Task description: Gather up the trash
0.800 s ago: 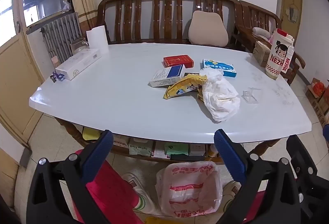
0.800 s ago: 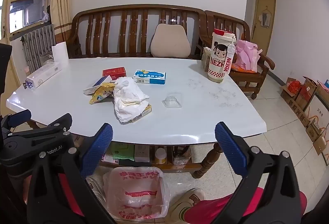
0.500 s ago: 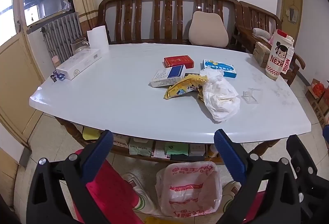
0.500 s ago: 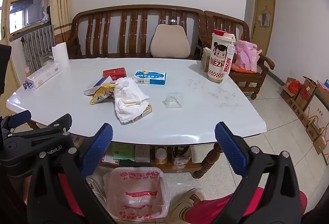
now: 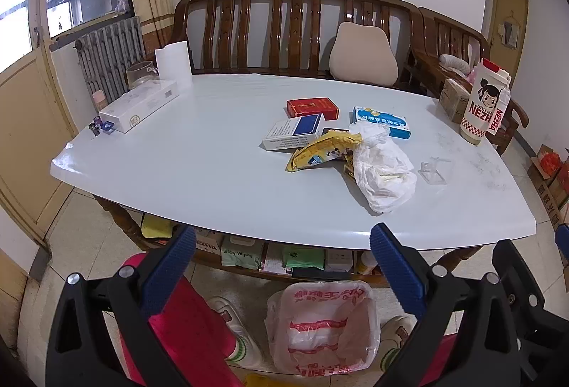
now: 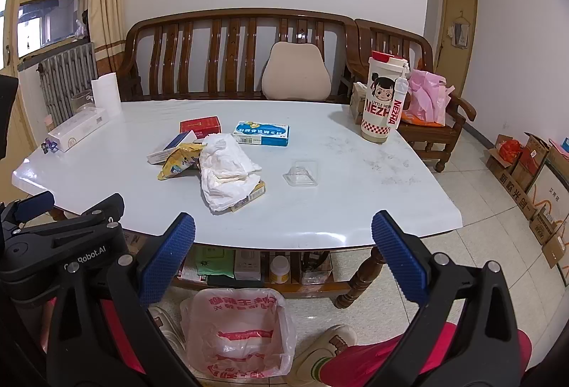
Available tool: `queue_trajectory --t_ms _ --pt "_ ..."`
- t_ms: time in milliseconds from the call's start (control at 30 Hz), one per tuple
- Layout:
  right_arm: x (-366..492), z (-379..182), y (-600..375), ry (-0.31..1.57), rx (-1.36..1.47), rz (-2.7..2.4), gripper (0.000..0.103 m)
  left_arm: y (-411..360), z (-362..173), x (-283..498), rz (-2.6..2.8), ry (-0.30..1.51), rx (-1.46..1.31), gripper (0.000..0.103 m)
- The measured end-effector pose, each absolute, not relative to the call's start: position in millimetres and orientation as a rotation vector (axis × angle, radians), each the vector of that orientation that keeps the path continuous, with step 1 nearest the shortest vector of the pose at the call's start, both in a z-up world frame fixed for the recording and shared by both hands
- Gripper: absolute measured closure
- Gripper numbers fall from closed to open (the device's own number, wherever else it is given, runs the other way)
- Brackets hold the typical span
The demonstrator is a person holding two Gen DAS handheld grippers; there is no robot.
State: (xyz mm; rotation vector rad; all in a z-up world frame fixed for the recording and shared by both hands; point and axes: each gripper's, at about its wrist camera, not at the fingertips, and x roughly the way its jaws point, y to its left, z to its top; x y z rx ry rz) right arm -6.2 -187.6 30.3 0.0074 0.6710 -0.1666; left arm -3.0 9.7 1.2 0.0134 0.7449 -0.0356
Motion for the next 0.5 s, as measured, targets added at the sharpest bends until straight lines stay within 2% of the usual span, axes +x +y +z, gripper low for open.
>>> queue_trajectory --t_ms 500 --pt "-7.0 31.4 -187.9 0.669 0.005 -0.168 0.005 10.5 1.9 -5.4 -0.03 0.735 0.017 0.007"
